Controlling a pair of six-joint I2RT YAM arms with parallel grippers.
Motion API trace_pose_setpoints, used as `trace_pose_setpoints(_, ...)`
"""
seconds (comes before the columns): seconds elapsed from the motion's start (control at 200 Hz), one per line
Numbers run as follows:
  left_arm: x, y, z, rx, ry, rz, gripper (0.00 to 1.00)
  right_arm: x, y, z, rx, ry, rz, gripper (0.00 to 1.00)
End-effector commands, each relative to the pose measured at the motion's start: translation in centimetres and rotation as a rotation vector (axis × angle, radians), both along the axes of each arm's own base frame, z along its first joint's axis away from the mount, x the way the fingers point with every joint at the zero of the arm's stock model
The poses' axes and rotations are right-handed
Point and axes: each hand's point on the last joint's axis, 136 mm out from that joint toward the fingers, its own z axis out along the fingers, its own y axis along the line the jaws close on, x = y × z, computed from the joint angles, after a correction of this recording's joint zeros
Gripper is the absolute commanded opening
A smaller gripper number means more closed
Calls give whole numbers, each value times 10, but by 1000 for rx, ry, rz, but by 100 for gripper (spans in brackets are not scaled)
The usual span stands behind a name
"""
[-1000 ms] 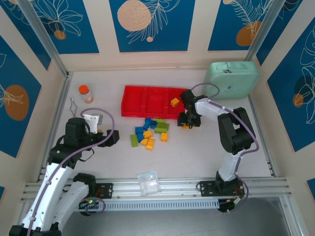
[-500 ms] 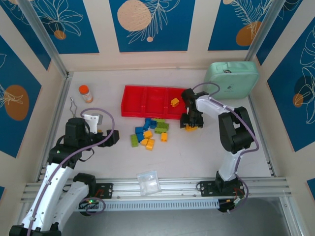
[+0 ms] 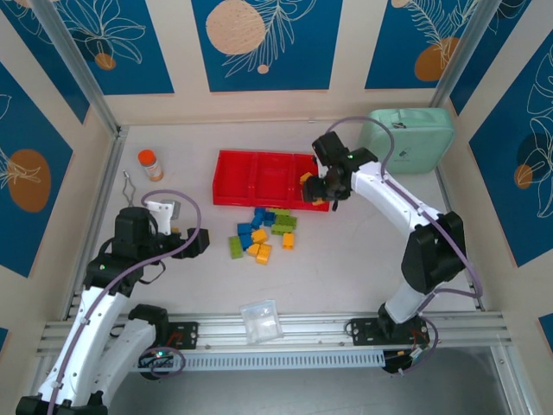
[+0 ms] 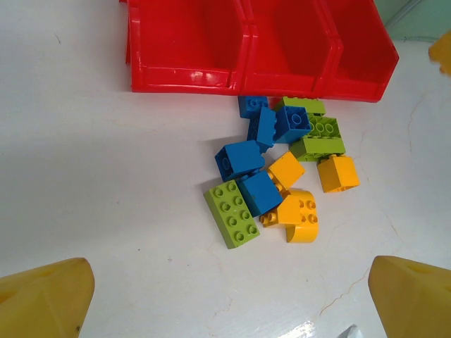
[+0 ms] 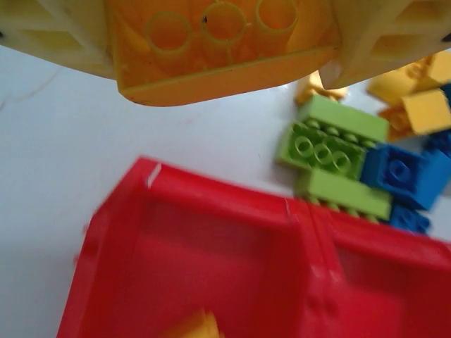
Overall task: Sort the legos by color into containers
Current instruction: Place the lego in the container.
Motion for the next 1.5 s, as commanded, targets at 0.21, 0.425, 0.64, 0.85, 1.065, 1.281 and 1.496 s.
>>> trace_pose_setpoints(0.21, -3, 0, 2, 9, -31, -15, 99, 55, 18, -27, 100, 70, -99, 59)
trace_pose_setpoints(0.425, -2, 0, 2, 9, -29, -15, 99, 60, 28, -59, 177, 157, -202, 59)
trace_pose_setpoints(0.64, -2, 0, 1, 9, -27, -15, 99, 61, 24, -82, 257, 196, -294, 62)
trace_pose_setpoints(0.85, -2, -1, 0, 7, -22, -17, 99, 63, 17, -92, 268, 206, -321, 71)
trace_pose_setpoints(1.065, -2, -1, 0, 9, -20, -16, 99, 62, 15, -95, 268, 203, -331, 83)
trace_pose_setpoints(1.281, -1, -1, -1, 9, -15, -17, 99, 61, 18, -83, 289, 188, -310, 86)
trace_pose_setpoints(1.496, -1, -1, -1, 9, -15, -16, 99, 55, 18, -57, 284, 143, -300, 94)
